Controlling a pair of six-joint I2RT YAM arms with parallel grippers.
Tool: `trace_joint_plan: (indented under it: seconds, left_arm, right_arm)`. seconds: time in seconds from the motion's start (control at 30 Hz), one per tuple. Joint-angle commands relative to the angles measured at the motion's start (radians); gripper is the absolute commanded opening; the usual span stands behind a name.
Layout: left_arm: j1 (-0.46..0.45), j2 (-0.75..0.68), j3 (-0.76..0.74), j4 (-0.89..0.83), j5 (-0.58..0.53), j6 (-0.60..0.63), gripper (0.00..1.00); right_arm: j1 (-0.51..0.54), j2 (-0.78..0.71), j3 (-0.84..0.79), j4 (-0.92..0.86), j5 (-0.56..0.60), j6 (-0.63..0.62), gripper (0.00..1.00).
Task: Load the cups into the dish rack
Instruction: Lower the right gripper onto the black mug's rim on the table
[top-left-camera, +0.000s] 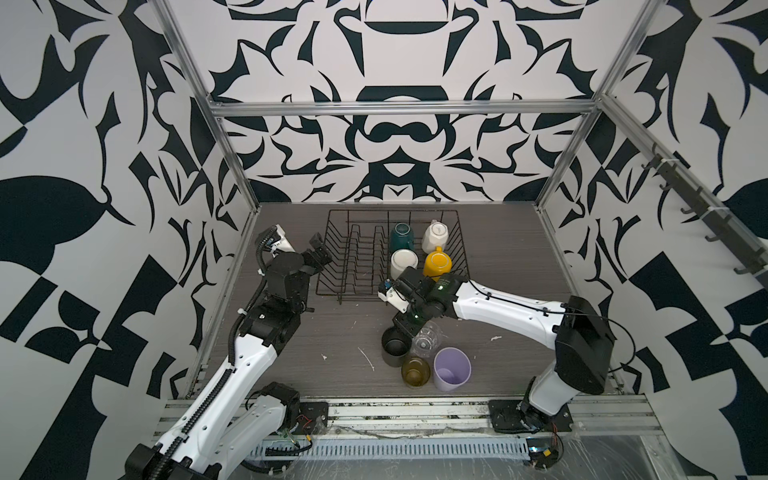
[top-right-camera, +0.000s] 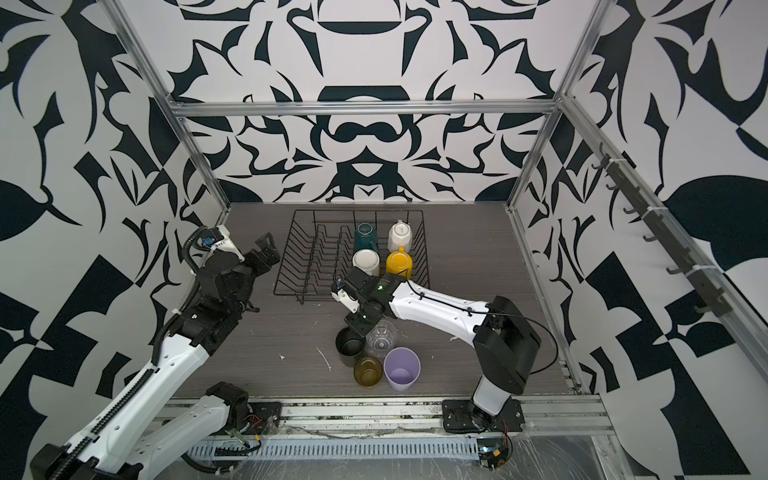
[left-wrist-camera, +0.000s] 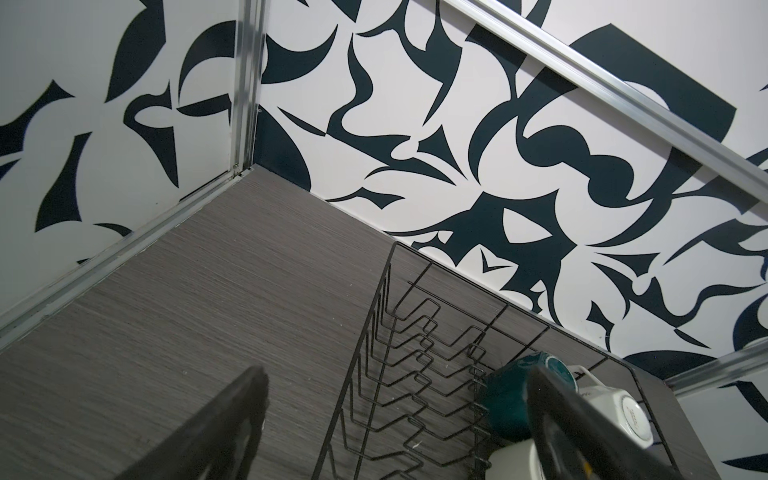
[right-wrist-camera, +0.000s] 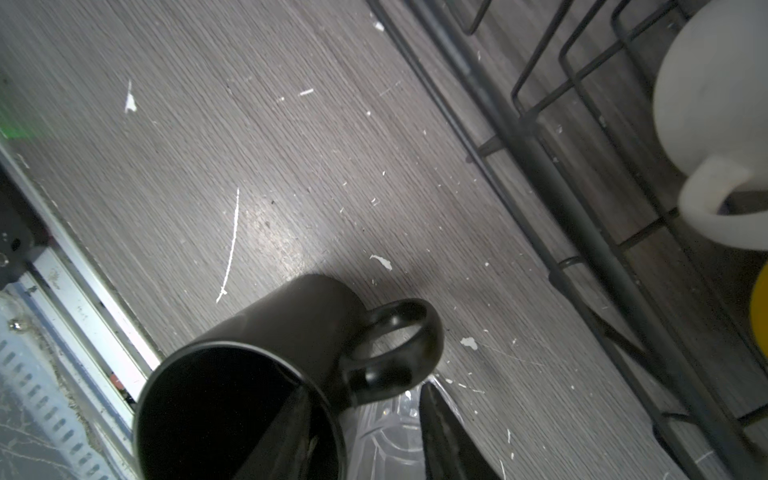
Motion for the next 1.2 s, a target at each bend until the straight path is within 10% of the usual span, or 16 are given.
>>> trace_joint_plan:
  seconds: [0.0, 1.17]
  left_arm:
    - [0.007, -0.022, -0.014, -0.004, -0.02, -0.01, 0.99]
    - [0.035, -0.057, -0.033, -0.007, -0.028, -0.002, 0.99]
  right_arm:
    - [0.017, 0.009, 0.05, -0.014, 0.019, 0.005, 0.44]
    - [0.072, 0.03, 0.118, -0.089, 0.13, 0.137, 0.48]
